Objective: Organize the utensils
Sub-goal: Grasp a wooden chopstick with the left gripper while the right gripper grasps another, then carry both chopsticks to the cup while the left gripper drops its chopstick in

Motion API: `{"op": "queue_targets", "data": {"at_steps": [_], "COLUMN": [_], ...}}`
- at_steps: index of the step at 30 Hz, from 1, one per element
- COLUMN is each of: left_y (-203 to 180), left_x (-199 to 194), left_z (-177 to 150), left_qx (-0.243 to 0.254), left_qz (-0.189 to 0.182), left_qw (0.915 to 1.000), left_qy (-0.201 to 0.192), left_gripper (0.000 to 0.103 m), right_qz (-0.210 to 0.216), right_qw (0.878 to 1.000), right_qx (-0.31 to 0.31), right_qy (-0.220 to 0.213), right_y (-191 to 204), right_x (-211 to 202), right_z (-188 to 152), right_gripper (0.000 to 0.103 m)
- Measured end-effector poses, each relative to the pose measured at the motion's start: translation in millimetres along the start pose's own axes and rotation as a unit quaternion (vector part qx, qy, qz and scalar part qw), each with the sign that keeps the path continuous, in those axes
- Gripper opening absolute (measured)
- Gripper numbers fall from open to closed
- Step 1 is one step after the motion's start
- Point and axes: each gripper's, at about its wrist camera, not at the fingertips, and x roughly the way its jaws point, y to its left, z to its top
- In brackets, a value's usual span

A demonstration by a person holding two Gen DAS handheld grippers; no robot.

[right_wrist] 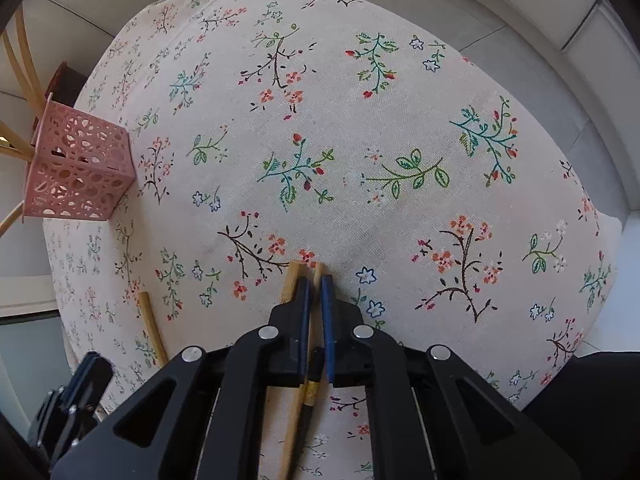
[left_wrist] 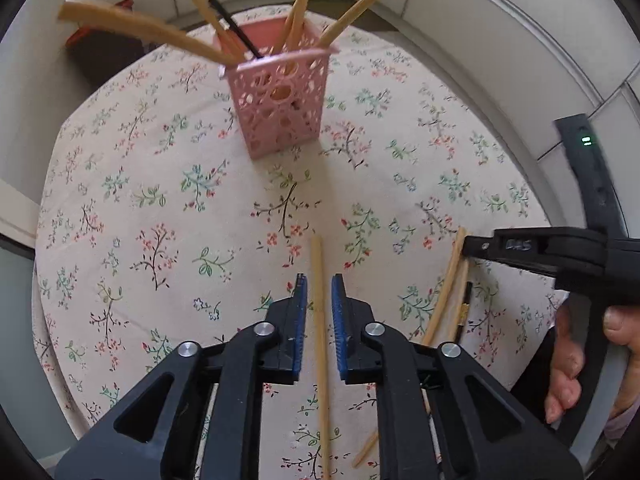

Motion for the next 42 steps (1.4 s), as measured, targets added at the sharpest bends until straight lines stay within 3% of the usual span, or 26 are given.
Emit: {"op": "queue_targets", "data": {"at_steps": [4, 6, 8, 15, 16, 18, 19, 22, 26, 32, 39, 42], "left_y": [4, 4, 4, 0, -3, -10, -15, -24, -18, -10, -14, -16], "left_x": [30, 37, 42, 62, 62, 62, 63, 63, 50, -27, -106, -135], "left_z": [4, 9, 14, 22, 23, 26, 26, 25, 15, -13, -53, -68], "left_qx": [-0.013, -0.018, -0.026, -0.025, -0.019, -0.010, -0.004, 0.005, -0.017, -0.039, -0.068, -0.073], "left_qz": [0.020, 0.021, 0.022, 0.044, 0.051, 0.044, 0.043, 0.065, 0.054, 0.017, 0.023, 0.021], "left_qw": [0.9989, 0.9986, 0.9983, 0.9968, 0.9968, 0.9975, 0.9975, 0.9968, 0.9983, 0.9958, 0.9803, 0.9671], "left_qy": [0.040, 0.044, 0.047, 0.061, 0.059, 0.054, 0.056, 0.047, 0.015, -0.082, -0.184, -0.243], "left_gripper": [0.019, 0.027, 0.050, 0.050, 0.046, 0.024, 0.007, 0.006, 0.006, 0.006, 0.006, 0.006], "right_qz": [0.035, 0.045, 0.055, 0.093, 0.096, 0.101, 0.103, 0.109, 0.131, 0.168, 0.204, 0.214], "right_qw": [0.999, 0.999, 0.998, 0.995, 0.994, 0.993, 0.993, 0.991, 0.985, 0.967, 0.936, 0.923], "right_qx": [-0.003, -0.005, -0.008, -0.013, -0.015, -0.021, -0.025, -0.041, -0.068, -0.138, -0.236, -0.268], "right_qy": [-0.018, -0.025, -0.029, -0.039, -0.042, -0.049, -0.052, -0.066, -0.089, -0.133, -0.166, -0.176], "right_y": [-4, -6, -9, -20, -20, -19, -18, -17, -13, -1, 11, 16], "right_x": [-18, -27, -36, -47, -50, -56, -58, -71, -94, -138, -186, -202], "right_z": [1, 2, 4, 9, 9, 6, 6, 3, -4, -24, -66, -80], "right_gripper": [0.005, 0.005, 0.005, 0.005, 0.005, 0.005, 0.005, 0.005, 0.005, 0.005, 0.005, 0.005]}}
